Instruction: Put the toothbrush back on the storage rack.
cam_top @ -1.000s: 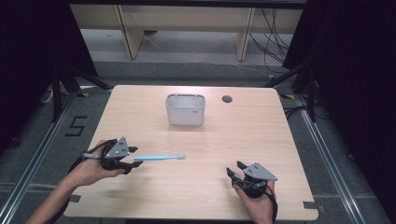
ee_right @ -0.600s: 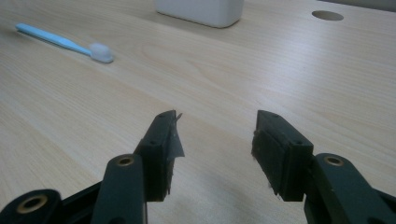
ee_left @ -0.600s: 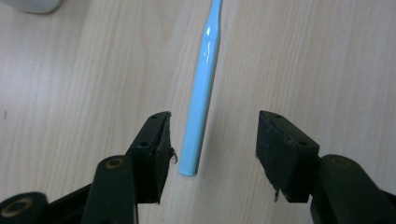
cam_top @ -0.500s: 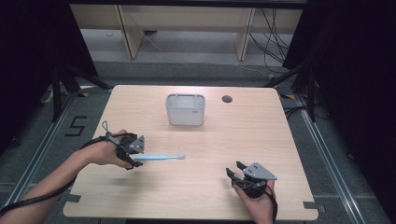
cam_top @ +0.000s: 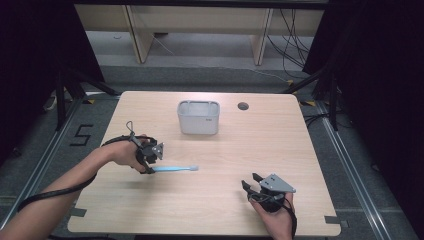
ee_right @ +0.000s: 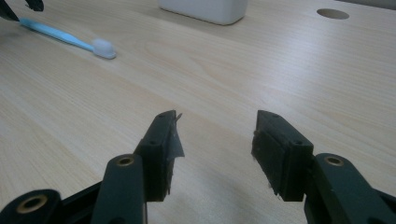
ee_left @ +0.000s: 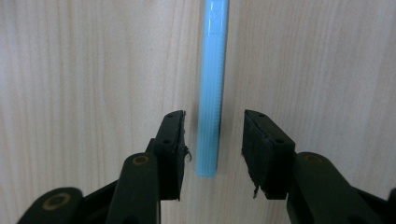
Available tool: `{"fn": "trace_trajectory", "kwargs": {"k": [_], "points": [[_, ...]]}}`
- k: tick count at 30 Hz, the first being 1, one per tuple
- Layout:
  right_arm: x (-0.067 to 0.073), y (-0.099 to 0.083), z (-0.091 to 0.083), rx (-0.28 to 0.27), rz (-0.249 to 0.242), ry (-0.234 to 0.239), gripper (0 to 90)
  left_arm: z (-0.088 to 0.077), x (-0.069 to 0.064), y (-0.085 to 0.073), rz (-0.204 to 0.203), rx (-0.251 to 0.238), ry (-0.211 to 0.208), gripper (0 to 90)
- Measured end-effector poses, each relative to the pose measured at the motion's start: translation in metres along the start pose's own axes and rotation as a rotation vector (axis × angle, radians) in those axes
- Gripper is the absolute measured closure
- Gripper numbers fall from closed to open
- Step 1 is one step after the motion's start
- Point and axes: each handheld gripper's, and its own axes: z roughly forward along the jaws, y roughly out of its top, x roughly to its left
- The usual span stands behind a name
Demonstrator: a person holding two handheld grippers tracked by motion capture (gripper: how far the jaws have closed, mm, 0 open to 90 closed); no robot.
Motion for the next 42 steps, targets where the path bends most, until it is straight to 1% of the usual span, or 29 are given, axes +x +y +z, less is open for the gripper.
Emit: {"fn": "trace_trajectory", "kwargs": {"k": [2,4,5,7,10,11,12,15,16,17,18,19,21,22,23,24,26,28,29,30,31,32,33,39,42], "points": [[0.000,0.000,0.000,0.001,0.000,0.000,49.9,0.002,0.002,0.002,-0.008,0.004,-0.018,61.2],[0.000,0.000,0.000,0.000,-0.001,-0.001,49.9,0.003,0.003,0.003,-0.014,0.007,-0.027,62.7],[0.000,0.000,0.000,-0.002,-0.007,-0.003,49.8,0.004,0.005,0.003,-0.012,0.010,-0.030,63.6],[0.000,0.000,0.000,0.001,-0.001,0.000,49.8,0.005,0.006,0.004,-0.016,0.012,-0.036,64.0],[0.001,0.000,0.000,0.002,-0.006,-0.006,49.8,0.007,0.007,0.005,-0.016,0.016,-0.042,65.0],[0.002,0.000,-0.001,0.003,0.000,-0.038,49.7,0.007,0.007,0.006,-0.020,0.018,-0.049,65.5],[0.002,0.000,-0.001,0.009,0.003,-0.035,49.7,0.008,0.008,0.007,-0.014,0.014,-0.048,65.8],[0.001,0.000,-0.001,0.008,0.003,-0.035,49.7,0.008,0.008,0.009,-0.012,0.014,-0.056,66.9],[0.001,0.000,0.000,0.003,0.003,-0.018,49.6,0.009,0.008,0.010,-0.014,0.016,-0.065,67.3],[0.001,0.000,0.000,0.003,0.003,-0.018,49.6,0.009,0.008,0.011,-0.008,0.016,-0.065,67.3],[0.001,0.000,0.000,0.007,0.008,-0.009,49.6,0.010,0.007,0.012,-0.012,0.018,-0.071,67.6],[0.001,0.000,0.000,0.006,0.004,-0.011,49.6,0.010,0.007,0.012,-0.017,0.022,-0.079,68.2],[0.000,0.000,0.000,0.009,0.005,-0.002,49.5,0.011,0.008,0.013,-0.015,0.028,-0.080,68.7],[0.000,0.000,0.001,0.004,-0.012,-0.007,49.5,0.011,0.008,0.013,-0.013,0.032,-0.078,69.2],[0.000,0.000,0.001,0.004,-0.012,-0.007,49.5,0.011,0.009,0.013,-0.016,0.037,-0.081,69.2],[0.001,0.000,0.001,0.006,-0.010,-0.023,49.5,0.012,0.009,0.013,-0.024,0.040,-0.088,69.4],[0.001,0.000,0.000,0.007,-0.011,-0.022,49.5,0.012,0.010,0.012,-0.026,0.043,-0.087,69.4],[0.001,0.000,0.000,0.006,-0.013,-0.023,49.5,0.012,0.011,0.012,-0.018,0.043,-0.080,69.4],[0.001,0.000,0.001,0.007,-0.012,-0.021,49.5,0.013,0.011,0.011,-0.026,0.044,-0.086,69.6],[0.001,0.000,0.001,0.001,-0.012,-0.020,49.5,0.013,0.011,0.011,-0.025,0.044,-0.087,69.7],[0.000,0.000,0.001,0.006,-0.014,-0.021,49.5,0.014,0.011,0.011,-0.026,0.048,-0.089,69.9],[0.001,0.000,0.001,0.001,-0.013,-0.019,49.5,0.014,0.011,0.011,-0.020,0.053,-0.089,70.2],[0.001,0.000,0.000,0.016,-0.003,-0.018,49.5,0.015,0.011,0.011,-0.019,0.055,-0.089,70.7],[0.002,0.000,0.001,0.005,0.000,-0.014,49.5,0.017,0.011,0.013,-0.007,0.071,-0.088,72.1],[0.001,0.000,0.001,0.005,-0.008,-0.013,49.5,0.017,0.011,0.014,-0.006,0.078,-0.087,72.4]]}}
